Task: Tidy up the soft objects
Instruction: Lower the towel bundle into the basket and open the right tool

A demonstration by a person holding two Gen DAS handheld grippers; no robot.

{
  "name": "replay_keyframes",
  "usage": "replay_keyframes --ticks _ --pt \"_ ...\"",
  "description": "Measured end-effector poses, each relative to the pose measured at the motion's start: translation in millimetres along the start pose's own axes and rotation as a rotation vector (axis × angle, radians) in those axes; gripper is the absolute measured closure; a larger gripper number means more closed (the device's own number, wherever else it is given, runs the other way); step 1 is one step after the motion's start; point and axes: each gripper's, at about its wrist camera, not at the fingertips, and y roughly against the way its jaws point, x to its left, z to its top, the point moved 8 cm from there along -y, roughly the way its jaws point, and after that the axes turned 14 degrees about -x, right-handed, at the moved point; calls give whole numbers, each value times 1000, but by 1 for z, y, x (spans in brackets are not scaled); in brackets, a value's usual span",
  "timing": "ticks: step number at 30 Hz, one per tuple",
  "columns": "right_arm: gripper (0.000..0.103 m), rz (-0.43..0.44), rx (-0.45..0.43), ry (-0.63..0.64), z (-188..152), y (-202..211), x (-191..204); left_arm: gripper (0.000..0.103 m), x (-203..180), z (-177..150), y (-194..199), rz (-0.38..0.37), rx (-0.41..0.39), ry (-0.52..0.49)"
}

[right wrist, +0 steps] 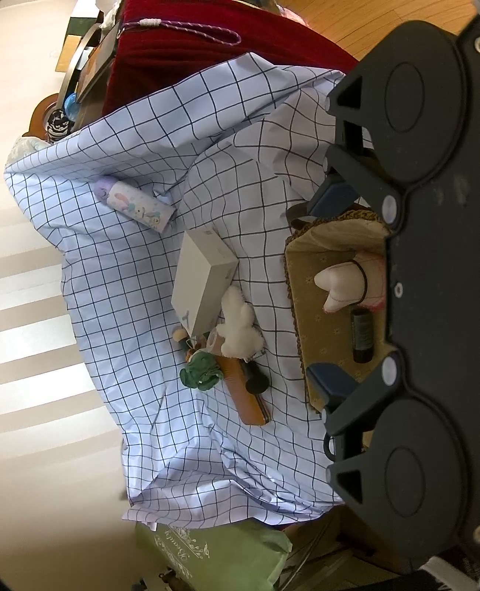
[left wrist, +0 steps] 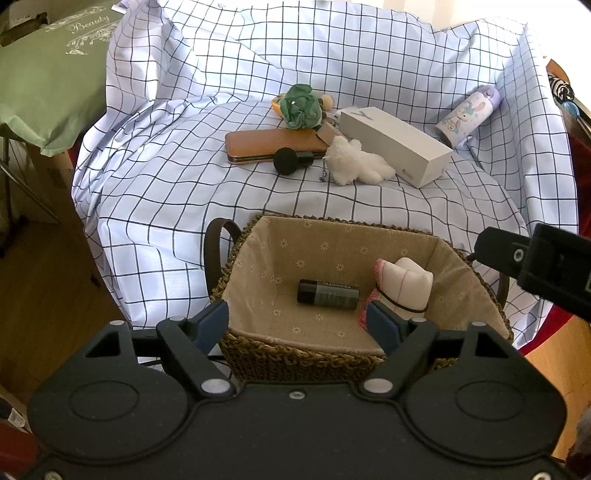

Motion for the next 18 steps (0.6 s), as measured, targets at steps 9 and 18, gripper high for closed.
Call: replay_keyframes --ticks 9,18 --pt "16 -1 -1 -1 1 1 0 24 0 0 0 0 0 -1" --pt "14 -6 3 -5 0 0 -2 24 0 0 1 -2 -4 -3"
